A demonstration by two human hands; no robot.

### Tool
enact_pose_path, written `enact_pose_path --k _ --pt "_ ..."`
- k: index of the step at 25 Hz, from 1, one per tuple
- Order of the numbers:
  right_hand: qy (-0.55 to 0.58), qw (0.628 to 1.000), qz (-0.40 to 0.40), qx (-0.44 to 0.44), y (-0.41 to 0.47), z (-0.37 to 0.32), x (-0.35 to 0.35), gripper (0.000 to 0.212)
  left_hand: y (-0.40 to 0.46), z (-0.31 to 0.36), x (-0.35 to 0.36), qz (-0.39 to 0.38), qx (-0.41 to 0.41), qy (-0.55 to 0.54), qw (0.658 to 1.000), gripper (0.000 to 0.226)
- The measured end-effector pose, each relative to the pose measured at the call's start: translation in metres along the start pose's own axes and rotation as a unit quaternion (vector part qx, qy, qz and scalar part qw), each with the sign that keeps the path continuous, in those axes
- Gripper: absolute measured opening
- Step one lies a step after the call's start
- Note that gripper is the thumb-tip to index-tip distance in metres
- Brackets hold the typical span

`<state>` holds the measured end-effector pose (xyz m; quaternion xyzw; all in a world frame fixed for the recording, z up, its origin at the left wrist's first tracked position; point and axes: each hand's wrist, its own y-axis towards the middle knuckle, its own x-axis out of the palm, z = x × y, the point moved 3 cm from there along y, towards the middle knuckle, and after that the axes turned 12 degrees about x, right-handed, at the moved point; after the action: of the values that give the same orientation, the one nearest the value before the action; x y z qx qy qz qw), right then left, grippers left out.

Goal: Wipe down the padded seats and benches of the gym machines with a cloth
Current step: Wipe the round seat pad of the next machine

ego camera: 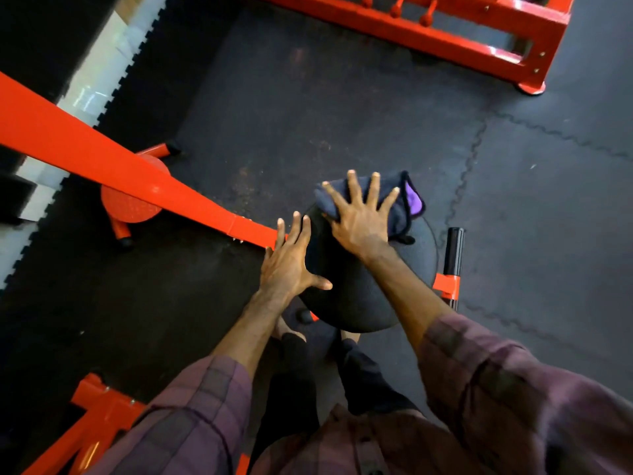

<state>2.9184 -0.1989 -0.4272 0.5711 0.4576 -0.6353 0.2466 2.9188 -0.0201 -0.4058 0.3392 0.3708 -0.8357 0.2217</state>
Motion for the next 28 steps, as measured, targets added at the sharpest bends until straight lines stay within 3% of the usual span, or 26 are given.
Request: enact_pose_path --k 2,4,8,10,13,15,17,20,24,26,28 --pt "-0.045 0.991 0.017 -0.122 -0.028 0.009 0.008 0.086 -0.006 0.0 -0.001 0.036 -0.028 0.01 0.999 0.156" --pt "-0.062 0.986 0.04 -0.152 -0.049 0.046 0.009 0.092 -0.023 -0.002 0.008 0.062 -0.038 -0.007 0.997 0.148" --pt "-0.003 0.997 0.061 0.056 -0.02 0.051 0.001 0.086 -0.054 -0.011 0.038 0.053 -0.022 -0.078 0.995 0.143" --pt "0.015 0.997 0.038 0.067 -0.006 0.007 -0.002 0.085 -0.052 -0.017 0.043 0.049 -0.009 -0.093 0.994 0.144" --pt "-0.035 0.995 0.028 -0.094 -0.036 -0.032 0.013 0.078 -0.048 -0.022 0.043 0.037 -0.009 -0.103 0.994 0.143" --pt "-0.063 0.978 0.045 -0.194 -0.072 -0.014 0.02 0.078 -0.049 -0.026 0.038 0.034 -0.011 -0.115 0.993 0.141" --pt "-0.066 0.971 0.059 -0.223 -0.099 0.027 0.022 0.08 -0.05 -0.028 0.036 0.013 -0.008 -0.124 0.992 0.145" --pt "-0.052 0.99 0.067 -0.112 -0.101 0.08 0.015 0.084 -0.049 -0.026 0.034 -0.002 0.004 -0.133 0.991 0.145" --pt "0.014 0.998 0.052 0.043 -0.044 0.045 -0.001 0.08 -0.047 -0.026 0.034 -0.001 -0.004 -0.152 0.988 0.145" --pt "0.021 0.998 0.043 0.042 -0.028 0.008 -0.001 0.08 -0.044 -0.03 0.035 0.0 -0.007 -0.152 0.988 0.146" --pt "0.001 0.998 0.045 -0.038 -0.034 -0.014 0.004 0.077 -0.043 -0.031 0.035 0.001 -0.009 -0.144 0.99 0.147"
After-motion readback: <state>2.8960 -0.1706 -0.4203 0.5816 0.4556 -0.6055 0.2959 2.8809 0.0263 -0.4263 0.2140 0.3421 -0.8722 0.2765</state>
